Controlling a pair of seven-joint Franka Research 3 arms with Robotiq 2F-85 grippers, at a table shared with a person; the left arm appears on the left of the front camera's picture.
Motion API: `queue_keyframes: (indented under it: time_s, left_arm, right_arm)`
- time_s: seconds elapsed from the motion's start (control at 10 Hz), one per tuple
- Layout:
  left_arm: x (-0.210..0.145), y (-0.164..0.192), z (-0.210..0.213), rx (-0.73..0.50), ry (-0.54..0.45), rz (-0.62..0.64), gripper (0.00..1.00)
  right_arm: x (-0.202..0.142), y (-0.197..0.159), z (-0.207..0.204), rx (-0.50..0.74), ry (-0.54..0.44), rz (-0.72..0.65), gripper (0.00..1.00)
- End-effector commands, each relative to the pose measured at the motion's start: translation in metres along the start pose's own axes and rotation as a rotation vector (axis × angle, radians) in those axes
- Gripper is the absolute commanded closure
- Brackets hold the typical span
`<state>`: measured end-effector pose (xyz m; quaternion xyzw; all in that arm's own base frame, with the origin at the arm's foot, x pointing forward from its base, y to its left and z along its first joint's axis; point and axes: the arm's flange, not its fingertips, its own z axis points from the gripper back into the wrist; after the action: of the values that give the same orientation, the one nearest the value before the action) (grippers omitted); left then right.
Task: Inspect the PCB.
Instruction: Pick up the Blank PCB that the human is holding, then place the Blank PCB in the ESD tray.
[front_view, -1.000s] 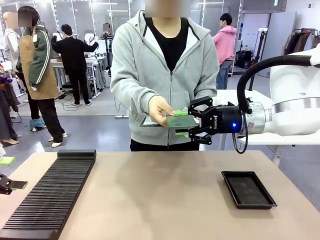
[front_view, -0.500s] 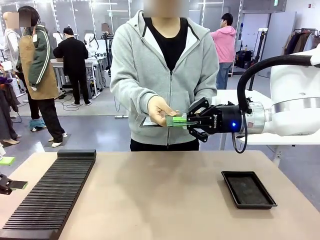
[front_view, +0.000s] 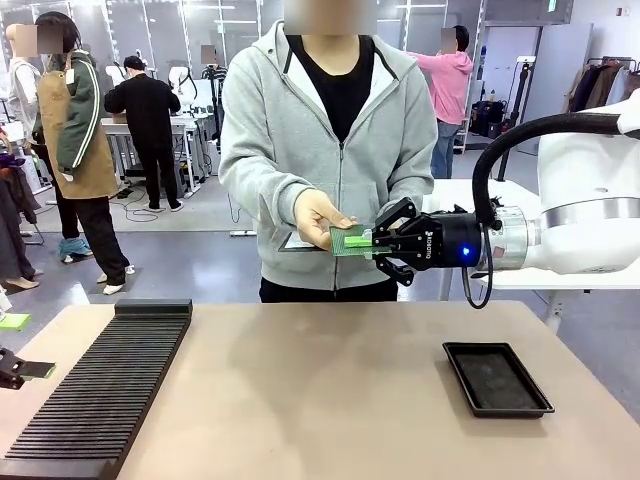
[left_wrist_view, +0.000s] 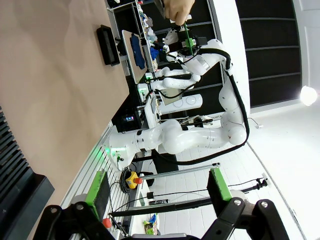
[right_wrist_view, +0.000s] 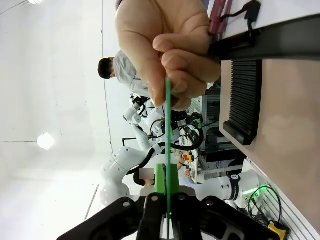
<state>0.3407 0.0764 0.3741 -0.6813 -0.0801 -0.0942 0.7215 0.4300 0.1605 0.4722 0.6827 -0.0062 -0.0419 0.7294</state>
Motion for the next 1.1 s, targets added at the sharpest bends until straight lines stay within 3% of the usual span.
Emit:
queue_keyframes:
  time_s: [0.0,1.0]
  left_arm:
    - [0.0011,0.0000,-0.0009,-0.001,-0.002,0.004,0.00]
    - [0.0011,0.0000,-0.0009,-0.001,-0.002,0.004,0.00]
  right_arm:
    - [-0.0012,0.0009,-0.0012,0.009,0.011,-0.009,1.00]
    - [-0.0012,0.0009,-0.0012,0.009,0.011,-0.009,1.00]
